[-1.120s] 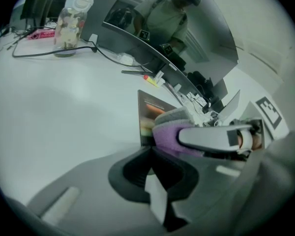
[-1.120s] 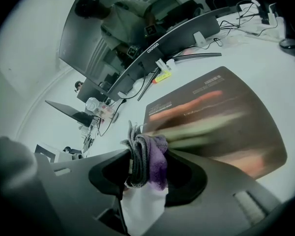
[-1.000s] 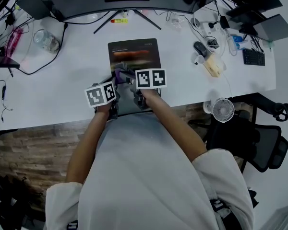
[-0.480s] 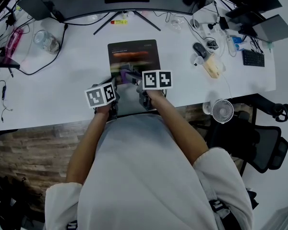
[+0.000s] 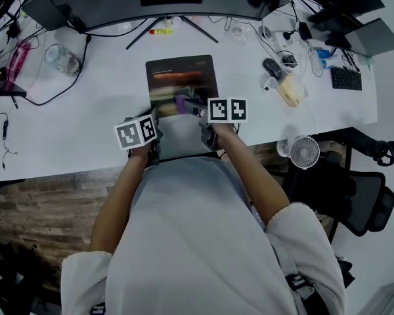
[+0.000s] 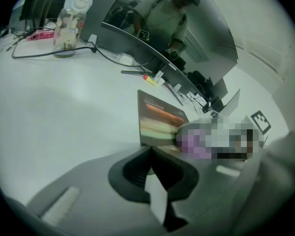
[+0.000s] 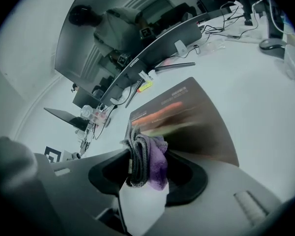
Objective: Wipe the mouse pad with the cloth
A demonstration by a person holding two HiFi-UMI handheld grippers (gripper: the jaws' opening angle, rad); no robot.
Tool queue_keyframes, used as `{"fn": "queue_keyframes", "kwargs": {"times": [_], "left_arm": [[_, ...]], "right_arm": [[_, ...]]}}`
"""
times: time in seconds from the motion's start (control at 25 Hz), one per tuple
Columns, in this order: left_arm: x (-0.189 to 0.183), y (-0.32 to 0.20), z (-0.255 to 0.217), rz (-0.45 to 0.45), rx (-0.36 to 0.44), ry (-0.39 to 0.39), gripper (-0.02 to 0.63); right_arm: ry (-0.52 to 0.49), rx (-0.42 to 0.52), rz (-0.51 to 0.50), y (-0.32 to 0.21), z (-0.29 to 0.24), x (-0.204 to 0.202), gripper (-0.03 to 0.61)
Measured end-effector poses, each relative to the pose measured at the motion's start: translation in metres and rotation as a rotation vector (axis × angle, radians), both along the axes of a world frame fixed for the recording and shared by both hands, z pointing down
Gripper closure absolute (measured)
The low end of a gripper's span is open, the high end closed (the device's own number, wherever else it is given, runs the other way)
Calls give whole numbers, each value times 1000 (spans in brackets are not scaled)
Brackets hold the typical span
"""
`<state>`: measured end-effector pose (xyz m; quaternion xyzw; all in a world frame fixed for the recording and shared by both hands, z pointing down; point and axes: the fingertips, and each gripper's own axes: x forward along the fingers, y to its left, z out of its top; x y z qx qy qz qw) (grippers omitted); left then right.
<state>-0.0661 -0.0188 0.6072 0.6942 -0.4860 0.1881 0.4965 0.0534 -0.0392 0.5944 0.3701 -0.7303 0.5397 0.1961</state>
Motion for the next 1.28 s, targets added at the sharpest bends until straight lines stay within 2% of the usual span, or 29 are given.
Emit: {"fn": "queue_keyframes", "kwargs": {"times": [1.28], "left_arm": [[1,-1,0,1,-7,10,614]], "right_arm": [[41,-8,89,-8,2,81,367]]}}
